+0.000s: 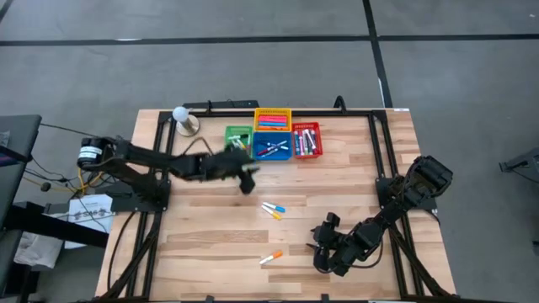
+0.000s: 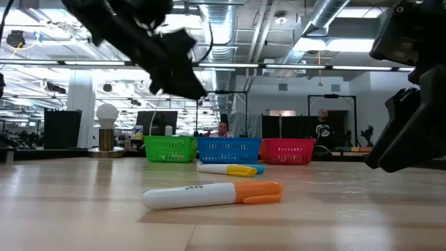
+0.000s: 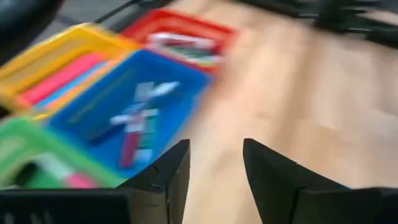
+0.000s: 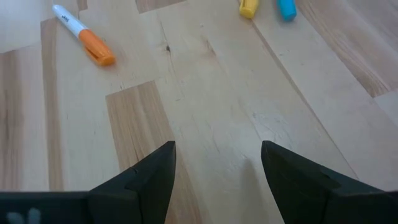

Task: Pick & Place Markers
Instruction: Put the small orange highlighter pen into the green bin, then put the small yellow highlighter pen into the green bin

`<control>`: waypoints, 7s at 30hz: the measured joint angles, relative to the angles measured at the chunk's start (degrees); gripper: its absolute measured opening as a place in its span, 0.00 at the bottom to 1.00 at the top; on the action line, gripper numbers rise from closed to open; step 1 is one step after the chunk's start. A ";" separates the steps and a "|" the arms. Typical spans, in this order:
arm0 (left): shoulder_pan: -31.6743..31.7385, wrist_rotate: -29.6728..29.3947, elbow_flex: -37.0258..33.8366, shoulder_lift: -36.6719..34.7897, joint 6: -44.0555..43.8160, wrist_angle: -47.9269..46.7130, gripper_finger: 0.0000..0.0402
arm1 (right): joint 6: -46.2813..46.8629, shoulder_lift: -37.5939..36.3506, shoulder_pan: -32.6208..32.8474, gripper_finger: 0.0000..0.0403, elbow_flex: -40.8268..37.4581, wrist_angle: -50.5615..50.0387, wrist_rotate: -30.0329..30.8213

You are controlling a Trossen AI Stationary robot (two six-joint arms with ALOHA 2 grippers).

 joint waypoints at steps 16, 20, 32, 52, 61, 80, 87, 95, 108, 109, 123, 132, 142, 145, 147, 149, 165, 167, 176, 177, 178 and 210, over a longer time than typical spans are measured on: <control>-29.50 -4.73 0.02 5.45 -0.47 10.46 0.32 | -0.11 0.00 -0.35 0.56 0.00 5.38 -0.01; -30.63 -5.49 0.02 7.12 -1.77 11.78 0.31 | -0.04 0.00 -0.75 0.56 0.00 6.49 -0.01; -30.37 -3.04 0.74 16.72 -7.95 19.93 0.29 | -3.00 0.00 -0.70 0.56 0.00 9.61 -0.01; -30.01 2.24 4.72 24.39 -4.62 19.19 0.29 | -4.09 0.00 -0.23 0.56 0.00 10.16 0.07; -33.86 7.42 10.05 29.72 1.04 19.42 0.29 | -4.13 0.00 0.11 0.56 0.00 10.12 0.10; -31.40 7.50 15.00 37.06 -4.62 17.05 0.29 | -4.09 0.50 0.13 0.56 -0.04 10.05 0.10; -30.35 6.25 15.11 36.75 -8.17 10.20 0.29 | -4.09 0.50 0.13 0.56 -0.03 10.10 0.11; -30.27 4.14 14.95 36.88 -3.84 9.88 0.25 | -4.09 0.50 0.13 0.56 -0.04 10.10 0.14; -31.46 -4.28 14.36 29.04 2.80 7.45 0.11 | -4.07 0.50 0.12 0.56 -0.02 10.10 0.05; -31.72 -6.53 14.27 28.01 4.03 7.91 0.11 | -4.07 0.49 0.13 0.56 -0.02 10.10 0.05; -21.71 -46.05 1.83 2.51 5.14 6.99 0.13 | -4.04 0.48 0.11 0.56 -0.02 10.12 -0.04; 2.07 -28.34 -6.42 -5.39 -4.90 6.99 0.13 | -4.52 0.48 -0.37 0.56 -0.02 10.16 0.20; 13.66 -18.08 -6.56 -0.50 -6.99 7.72 0.16 | -4.59 0.46 -0.76 0.56 -0.02 10.12 0.36; 14.46 -18.00 -6.56 0.91 -6.98 7.81 0.20 | -4.59 0.46 -0.76 0.56 -0.02 10.10 0.36; 14.82 -18.01 -6.56 1.77 -6.99 7.86 0.23 | -4.59 0.46 -0.76 0.56 -0.02 10.11 0.36; 14.93 -18.05 -6.56 2.67 -7.02 8.71 0.26 | -4.59 0.46 -0.76 0.56 -0.02 10.10 0.36; 10.42 -10.30 -6.47 4.43 1.11 11.18 0.46 | -4.61 0.44 -0.76 0.56 -0.02 10.10 0.38; 8.17 -9.13 -6.47 4.43 3.19 12.52 0.45 | -4.61 0.44 -0.76 0.56 -0.02 10.10 0.38; -3.47 -1.22 -6.47 4.39 11.59 23.70 0.39 | -4.70 0.44 -0.76 0.56 -0.02 10.10 1.72; -4.70 -0.71 -6.47 4.38 12.38 24.61 0.38 | -4.70 0.44 -0.79 0.56 -0.02 10.08 1.76; -6.02 -0.28 -6.47 4.38 13.28 25.28 0.38 | -4.70 0.44 -0.79 0.56 -0.02 10.07 1.80; -17.91 14.65 2.14 23.51 25.03 26.18 0.37 | -5.95 0.44 0.57 0.56 -0.41 10.09 1.70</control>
